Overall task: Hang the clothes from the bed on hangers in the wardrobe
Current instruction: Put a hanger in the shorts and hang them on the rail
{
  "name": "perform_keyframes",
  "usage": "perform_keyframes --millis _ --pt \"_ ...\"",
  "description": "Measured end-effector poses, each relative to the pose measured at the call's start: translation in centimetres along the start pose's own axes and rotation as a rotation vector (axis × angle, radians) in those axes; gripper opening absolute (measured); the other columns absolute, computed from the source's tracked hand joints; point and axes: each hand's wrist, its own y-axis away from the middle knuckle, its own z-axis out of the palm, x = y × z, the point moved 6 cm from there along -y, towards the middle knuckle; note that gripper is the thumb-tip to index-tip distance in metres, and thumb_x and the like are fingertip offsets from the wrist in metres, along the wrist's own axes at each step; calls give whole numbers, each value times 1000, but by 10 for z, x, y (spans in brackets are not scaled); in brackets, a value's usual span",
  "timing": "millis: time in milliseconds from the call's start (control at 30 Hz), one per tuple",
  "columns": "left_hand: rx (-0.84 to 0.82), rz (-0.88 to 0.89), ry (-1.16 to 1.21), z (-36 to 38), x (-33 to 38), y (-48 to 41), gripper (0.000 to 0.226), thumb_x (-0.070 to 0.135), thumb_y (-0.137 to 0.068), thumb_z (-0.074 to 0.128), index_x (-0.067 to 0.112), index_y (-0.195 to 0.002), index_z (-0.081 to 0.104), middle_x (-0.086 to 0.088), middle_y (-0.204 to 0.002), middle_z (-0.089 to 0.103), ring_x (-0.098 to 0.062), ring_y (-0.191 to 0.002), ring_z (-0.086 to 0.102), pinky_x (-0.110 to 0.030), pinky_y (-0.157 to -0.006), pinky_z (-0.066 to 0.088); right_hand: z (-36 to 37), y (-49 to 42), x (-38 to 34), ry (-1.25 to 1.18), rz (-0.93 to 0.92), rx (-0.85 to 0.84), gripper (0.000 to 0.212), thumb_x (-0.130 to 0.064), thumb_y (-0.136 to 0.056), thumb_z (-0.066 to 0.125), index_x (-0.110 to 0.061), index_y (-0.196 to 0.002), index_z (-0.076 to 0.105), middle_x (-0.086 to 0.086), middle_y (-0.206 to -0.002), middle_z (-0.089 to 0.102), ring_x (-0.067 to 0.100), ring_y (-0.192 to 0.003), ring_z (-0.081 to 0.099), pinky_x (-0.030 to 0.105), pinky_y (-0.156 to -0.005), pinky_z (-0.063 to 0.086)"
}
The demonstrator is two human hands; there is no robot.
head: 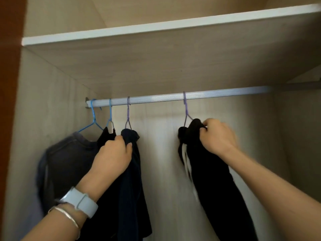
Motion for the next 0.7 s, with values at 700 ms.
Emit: perform_keyframes --millis 700 --pt "-177 183 217 2 -27 -9 61 58 -87 36 12 -128 43 -11 -120 60 -27 -111 57 -38 -92 48 64 29 -118 49 -80 -8 35 -13 -89 38 -14 -121 52 12 -114 61 32 -103 56 29 -70 34"
